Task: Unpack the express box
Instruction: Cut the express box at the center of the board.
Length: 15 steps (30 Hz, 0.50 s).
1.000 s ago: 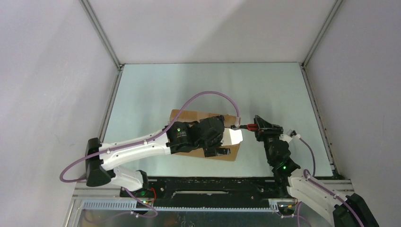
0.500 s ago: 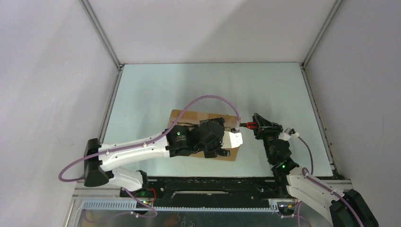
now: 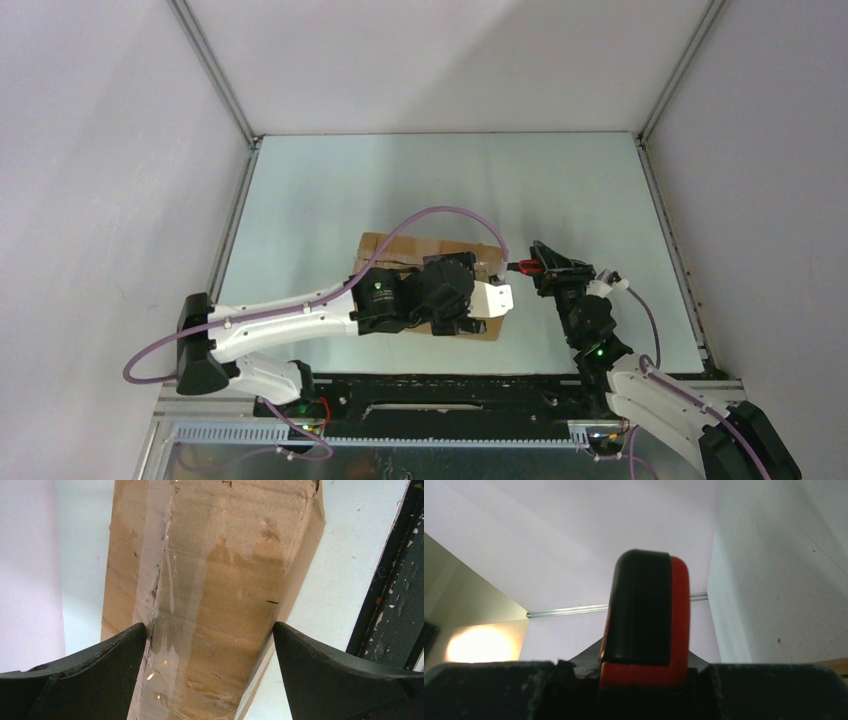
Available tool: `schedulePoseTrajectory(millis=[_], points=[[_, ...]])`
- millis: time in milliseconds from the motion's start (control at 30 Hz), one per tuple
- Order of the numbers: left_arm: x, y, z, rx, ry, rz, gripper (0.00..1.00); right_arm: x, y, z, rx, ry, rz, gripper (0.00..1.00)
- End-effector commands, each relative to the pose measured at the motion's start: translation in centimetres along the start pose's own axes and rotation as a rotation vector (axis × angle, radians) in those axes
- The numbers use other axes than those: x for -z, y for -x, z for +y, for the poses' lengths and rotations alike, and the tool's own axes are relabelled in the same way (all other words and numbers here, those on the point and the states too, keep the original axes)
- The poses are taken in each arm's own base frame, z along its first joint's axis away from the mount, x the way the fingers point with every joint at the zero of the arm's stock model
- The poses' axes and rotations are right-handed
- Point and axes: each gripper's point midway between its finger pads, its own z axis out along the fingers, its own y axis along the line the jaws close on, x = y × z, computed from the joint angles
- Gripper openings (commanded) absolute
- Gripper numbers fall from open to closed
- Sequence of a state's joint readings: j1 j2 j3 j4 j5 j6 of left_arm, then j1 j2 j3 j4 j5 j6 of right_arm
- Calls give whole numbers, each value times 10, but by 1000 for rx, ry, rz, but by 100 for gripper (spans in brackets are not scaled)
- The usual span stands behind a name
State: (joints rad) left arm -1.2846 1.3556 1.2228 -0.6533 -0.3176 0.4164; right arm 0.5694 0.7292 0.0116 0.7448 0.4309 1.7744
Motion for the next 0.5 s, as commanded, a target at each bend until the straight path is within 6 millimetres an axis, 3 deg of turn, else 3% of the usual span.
schedulePoseTrajectory(millis=[0, 300, 467], points=[[0, 0, 6, -14, 43, -21, 98, 7, -27, 24, -56, 44, 123, 0], [-3, 2, 6, -19, 48, -21, 98, 19, -32, 34, -86, 67, 173, 0], [-3, 1, 6, -16, 47, -16, 97, 16, -16, 32, -68, 67, 134, 0]])
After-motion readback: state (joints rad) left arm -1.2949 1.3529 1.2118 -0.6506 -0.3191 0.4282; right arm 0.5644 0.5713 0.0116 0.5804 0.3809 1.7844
